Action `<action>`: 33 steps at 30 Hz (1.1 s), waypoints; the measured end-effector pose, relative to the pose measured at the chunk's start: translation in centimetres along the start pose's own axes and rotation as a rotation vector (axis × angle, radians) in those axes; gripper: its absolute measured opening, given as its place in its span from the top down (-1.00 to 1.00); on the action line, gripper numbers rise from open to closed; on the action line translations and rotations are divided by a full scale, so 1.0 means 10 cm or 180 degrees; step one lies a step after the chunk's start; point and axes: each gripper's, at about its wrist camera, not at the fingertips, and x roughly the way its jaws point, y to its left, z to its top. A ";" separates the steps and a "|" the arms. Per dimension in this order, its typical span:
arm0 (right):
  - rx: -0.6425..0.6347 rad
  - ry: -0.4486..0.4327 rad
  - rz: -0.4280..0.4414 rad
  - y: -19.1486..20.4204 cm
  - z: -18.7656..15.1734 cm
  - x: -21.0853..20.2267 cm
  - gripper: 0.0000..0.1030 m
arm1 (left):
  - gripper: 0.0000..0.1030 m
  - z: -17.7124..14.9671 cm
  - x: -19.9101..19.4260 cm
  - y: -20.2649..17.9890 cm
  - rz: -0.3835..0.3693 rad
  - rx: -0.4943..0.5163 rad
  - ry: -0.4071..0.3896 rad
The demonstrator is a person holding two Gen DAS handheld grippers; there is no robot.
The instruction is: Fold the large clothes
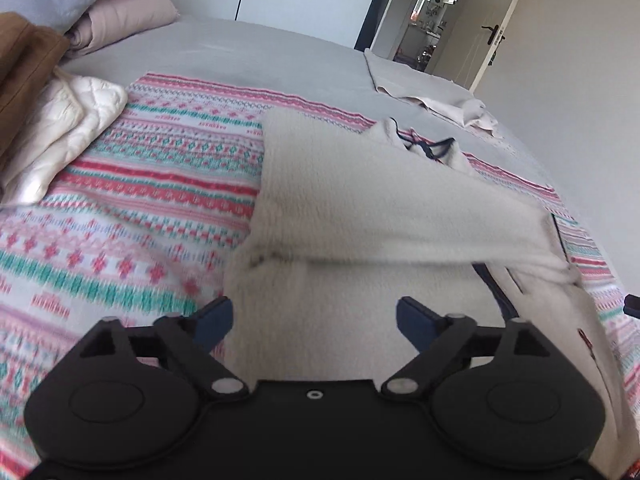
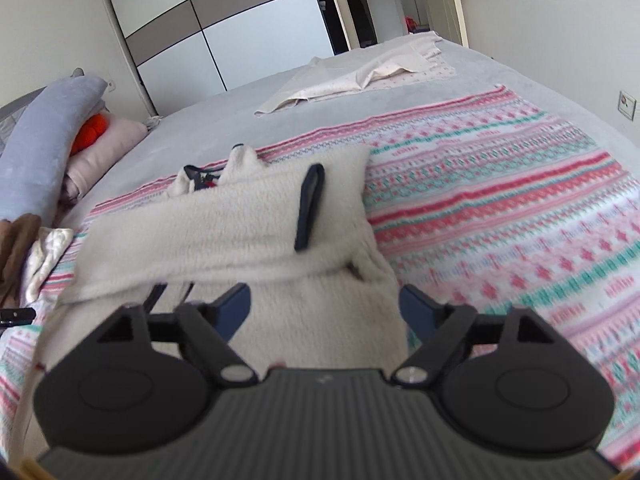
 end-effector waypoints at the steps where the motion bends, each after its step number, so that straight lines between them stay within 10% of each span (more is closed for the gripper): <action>1: 0.0000 0.0023 0.0050 -0.03 -0.07 -0.09 -0.76 | -0.91 -0.08 -0.08 0.00 -0.0024 0.0000 0.0015; 20: 0.0494 0.0697 0.0518 -0.47 -1.21 -0.72 -0.94 | -0.99 -1.30 -0.75 0.57 -0.0868 -0.0789 0.0590; 33: 0.1536 0.0700 0.1584 -0.80 -1.50 -0.69 -0.85 | -0.95 -1.72 -0.73 0.56 -0.1796 -0.1414 0.0844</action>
